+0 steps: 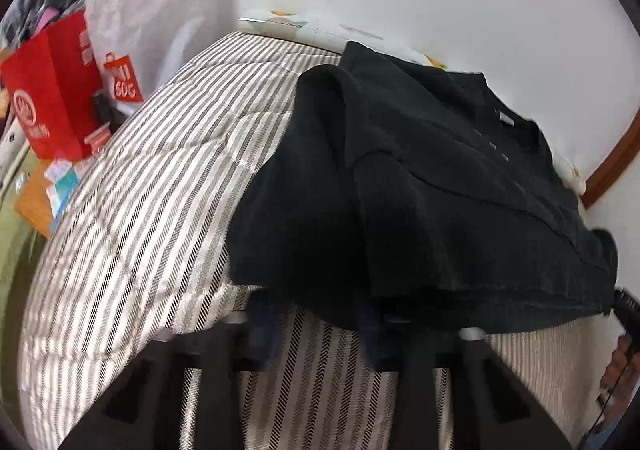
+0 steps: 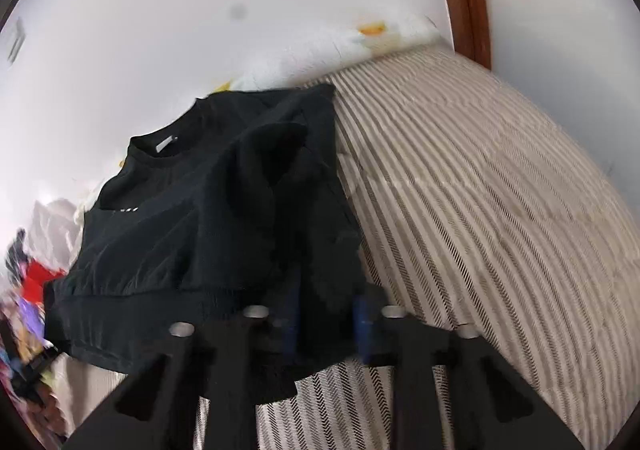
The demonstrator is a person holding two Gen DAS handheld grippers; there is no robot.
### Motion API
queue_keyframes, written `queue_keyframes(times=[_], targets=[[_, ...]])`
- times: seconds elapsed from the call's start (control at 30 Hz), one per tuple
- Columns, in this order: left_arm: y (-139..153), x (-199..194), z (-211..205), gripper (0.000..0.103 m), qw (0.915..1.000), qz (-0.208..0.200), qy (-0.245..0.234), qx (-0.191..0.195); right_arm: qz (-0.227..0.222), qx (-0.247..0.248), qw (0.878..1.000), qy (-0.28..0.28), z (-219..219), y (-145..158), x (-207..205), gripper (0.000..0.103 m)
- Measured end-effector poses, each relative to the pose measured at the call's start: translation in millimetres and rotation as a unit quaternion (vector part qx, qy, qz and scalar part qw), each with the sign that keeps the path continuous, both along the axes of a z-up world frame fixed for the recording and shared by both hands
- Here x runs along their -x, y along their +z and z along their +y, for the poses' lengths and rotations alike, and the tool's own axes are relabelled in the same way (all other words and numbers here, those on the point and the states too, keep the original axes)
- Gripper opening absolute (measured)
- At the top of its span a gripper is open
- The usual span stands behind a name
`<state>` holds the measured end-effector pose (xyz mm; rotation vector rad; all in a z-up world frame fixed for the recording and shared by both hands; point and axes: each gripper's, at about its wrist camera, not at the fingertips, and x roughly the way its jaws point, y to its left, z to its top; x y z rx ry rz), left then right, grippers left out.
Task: Fold small clothes
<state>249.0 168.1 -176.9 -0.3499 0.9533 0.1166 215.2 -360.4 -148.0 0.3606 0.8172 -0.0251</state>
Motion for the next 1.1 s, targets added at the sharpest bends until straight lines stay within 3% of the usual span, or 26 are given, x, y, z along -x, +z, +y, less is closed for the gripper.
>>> queue_keyframes(times=[0.03,0.27,0.53,0.73,1.1], targets=[[0,1,1,0.013,0.9999,-0.001,-0.001,0.016,-0.004,0.007,1.000,0.004,3,2,4,0.014],[12,20,0,0.010,0.9996,-0.016,-0.008,0.020,0.001,-0.037,0.999,-0.003,-6,11,18,0.012],[13,62,-4,0.010,0.9996,-0.016,-0.013,0.018,0.010,0.005,1.000,0.002,10,30,48,0.012],[15,98,-9,0.010,0.9985,-0.037,-0.033,0.024,0.024,0.018,0.999,-0.011,7,29,74,0.012],[11,129,-10,0.011,0.9968,-0.045,-0.057,0.033,0.031,0.042,0.998,-0.037,7,25,110,0.012]])
